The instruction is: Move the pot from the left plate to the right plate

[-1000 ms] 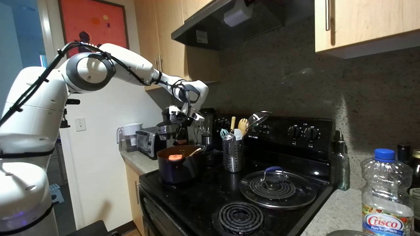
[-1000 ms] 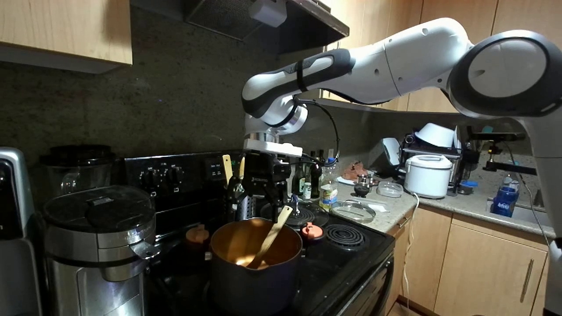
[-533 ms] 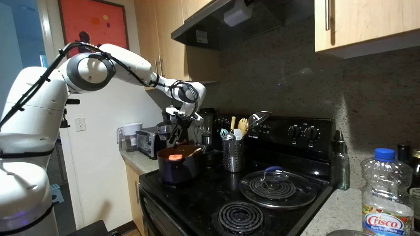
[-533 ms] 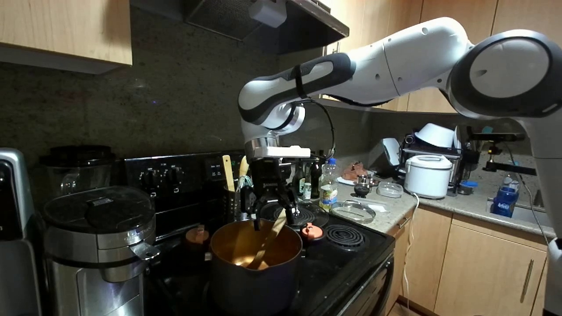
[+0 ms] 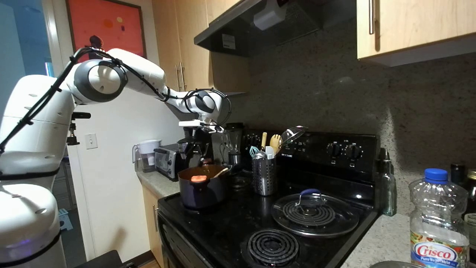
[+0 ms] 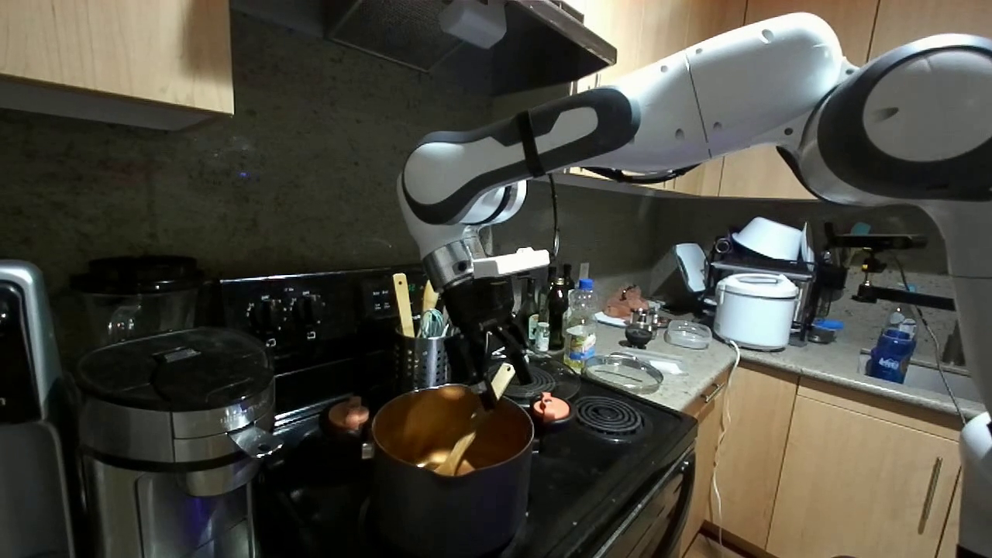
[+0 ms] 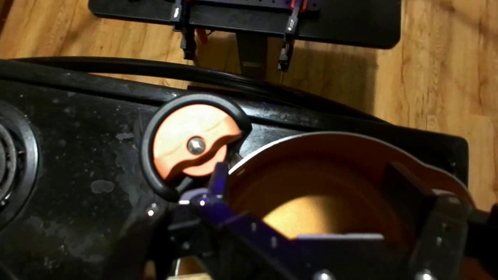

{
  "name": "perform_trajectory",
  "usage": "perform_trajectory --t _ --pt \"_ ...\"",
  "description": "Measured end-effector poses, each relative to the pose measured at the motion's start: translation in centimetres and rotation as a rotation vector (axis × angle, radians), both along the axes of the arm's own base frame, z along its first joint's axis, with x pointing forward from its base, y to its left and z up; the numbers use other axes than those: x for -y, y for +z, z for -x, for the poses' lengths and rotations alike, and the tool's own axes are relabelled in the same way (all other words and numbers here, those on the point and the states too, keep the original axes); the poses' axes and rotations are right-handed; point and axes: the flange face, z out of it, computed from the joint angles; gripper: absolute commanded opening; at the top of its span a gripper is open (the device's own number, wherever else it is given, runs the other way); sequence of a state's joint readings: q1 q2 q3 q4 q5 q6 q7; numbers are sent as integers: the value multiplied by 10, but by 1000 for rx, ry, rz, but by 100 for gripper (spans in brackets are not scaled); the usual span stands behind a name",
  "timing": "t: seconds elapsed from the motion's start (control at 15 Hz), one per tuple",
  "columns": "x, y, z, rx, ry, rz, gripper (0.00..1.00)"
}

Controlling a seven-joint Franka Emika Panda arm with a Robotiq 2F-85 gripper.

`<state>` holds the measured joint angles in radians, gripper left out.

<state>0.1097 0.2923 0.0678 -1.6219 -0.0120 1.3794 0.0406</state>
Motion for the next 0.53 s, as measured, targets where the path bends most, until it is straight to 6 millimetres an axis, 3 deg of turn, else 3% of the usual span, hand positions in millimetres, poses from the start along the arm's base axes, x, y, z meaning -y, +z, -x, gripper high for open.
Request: perform_trajectory --t 0.53 --pt "-39 10 31 -88 398 10 100"
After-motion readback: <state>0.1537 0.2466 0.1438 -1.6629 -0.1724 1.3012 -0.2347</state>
